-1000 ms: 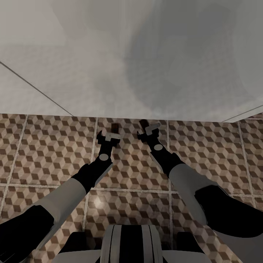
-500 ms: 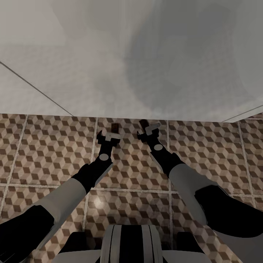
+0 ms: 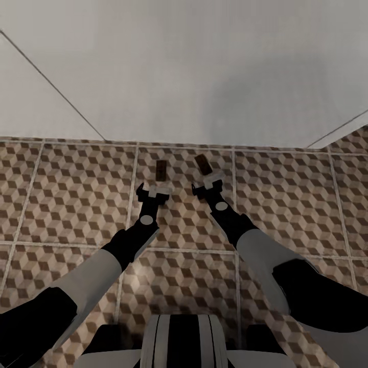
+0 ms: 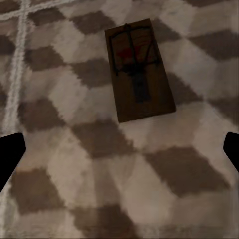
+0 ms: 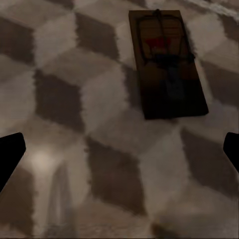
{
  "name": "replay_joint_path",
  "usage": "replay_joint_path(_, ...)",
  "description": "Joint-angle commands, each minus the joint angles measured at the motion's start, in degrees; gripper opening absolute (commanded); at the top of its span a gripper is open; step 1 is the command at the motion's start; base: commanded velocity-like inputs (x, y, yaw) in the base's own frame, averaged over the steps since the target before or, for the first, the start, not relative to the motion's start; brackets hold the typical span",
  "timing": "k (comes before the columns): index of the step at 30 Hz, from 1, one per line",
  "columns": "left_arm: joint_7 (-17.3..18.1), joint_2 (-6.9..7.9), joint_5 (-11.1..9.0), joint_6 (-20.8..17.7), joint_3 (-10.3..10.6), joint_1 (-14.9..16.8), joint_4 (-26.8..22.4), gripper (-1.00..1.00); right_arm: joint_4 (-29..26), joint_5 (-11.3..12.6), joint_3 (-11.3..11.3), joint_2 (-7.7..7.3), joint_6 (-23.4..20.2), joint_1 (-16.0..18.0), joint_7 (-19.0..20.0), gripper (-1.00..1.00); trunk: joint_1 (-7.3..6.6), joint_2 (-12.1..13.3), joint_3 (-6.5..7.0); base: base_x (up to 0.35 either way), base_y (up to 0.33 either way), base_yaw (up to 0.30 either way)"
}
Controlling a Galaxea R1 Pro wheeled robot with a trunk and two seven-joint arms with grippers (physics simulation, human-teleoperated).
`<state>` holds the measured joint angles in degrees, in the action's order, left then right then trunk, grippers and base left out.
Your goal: Take the four mousetraps from the cabinet in the bathroom and place them on the bathroom floor. Make sure all four end up on the same floor surface, and ensure that at least two of them are either under or directly next to the same bathroom sink.
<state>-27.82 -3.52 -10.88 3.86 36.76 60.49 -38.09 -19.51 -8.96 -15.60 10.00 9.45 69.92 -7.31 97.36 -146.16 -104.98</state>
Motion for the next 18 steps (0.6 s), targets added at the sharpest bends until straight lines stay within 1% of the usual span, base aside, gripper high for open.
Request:
replay_joint_path(1,-0.39,0.03,-0.62,0.36,0.39,0.07,0.05,1.0,0.09,-0.53,-0.22,0.0,0.05,0.04,-0.51,1.0,-0.04,-0.01,-0.02,-0.323,0.0,0.0)
replay_joint_path(18,-0.39,0.01,-0.63,0.36,0.42,0.07,0.03,1.0,0.09,-0.58,-0.16,0.0,0.05,0.04,-0.51,1.0,-0.04,-0.01,-0.02,-0.337,0.0,0.0)
